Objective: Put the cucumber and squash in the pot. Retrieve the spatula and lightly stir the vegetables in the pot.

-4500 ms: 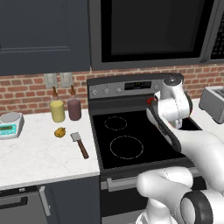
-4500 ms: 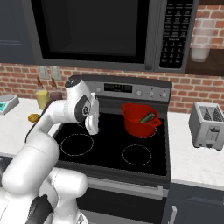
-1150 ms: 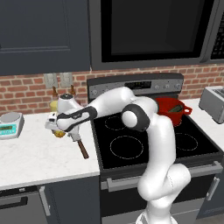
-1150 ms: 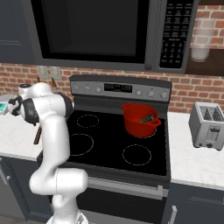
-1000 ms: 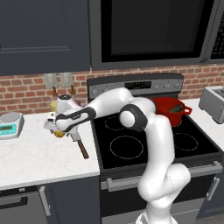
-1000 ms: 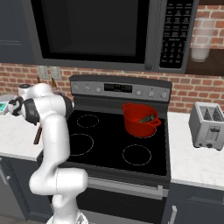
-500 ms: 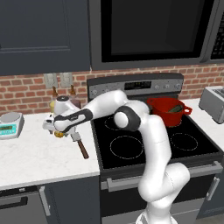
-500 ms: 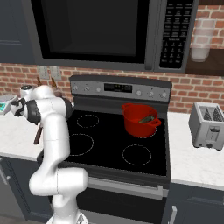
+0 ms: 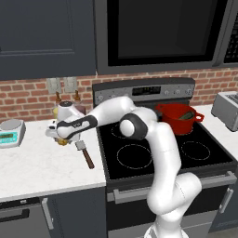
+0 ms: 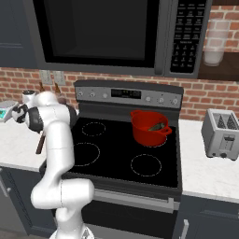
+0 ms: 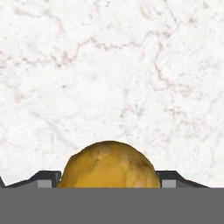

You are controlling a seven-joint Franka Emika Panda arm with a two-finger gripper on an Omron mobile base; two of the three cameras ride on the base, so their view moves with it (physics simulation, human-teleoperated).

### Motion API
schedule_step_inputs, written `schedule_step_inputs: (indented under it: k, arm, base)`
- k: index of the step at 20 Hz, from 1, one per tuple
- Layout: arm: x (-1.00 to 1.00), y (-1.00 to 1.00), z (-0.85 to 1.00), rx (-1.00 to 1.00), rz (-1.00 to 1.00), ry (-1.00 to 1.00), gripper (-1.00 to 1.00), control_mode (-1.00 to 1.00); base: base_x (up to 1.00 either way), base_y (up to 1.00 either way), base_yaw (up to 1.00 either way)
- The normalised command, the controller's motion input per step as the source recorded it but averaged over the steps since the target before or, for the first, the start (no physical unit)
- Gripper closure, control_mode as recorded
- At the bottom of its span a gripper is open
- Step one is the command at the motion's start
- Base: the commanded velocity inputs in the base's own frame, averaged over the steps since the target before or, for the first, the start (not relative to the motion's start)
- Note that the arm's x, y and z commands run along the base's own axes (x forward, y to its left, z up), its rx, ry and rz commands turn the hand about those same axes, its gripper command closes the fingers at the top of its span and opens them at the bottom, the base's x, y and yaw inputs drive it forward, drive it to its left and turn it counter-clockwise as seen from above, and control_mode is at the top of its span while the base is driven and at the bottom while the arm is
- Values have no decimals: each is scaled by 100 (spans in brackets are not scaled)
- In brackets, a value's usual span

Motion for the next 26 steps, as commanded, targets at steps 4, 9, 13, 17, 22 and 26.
schedule_step_inputs:
  k: [4, 9, 13, 17, 22, 26]
  arm:
    - [-70, -37, 14, 0, 1, -24, 100, -100]
    - [-100, -45, 63, 0, 9, -44, 100, -100]
    - [-100, -78, 51, 0, 5, -34, 100, -100]
    - [-100, -100, 62, -3, 0, -30, 100, -100]
    - [-75, -100, 51, -1, 0, -19, 100, -100]
    - [-61, -100, 57, 0, 0, -15, 100, -100]
  base:
    - [0, 0, 0]
    - [0, 0, 0]
    - [0, 0, 0]
    - [0, 0, 0]
    - [0, 0, 0]
    - [0, 0, 0]
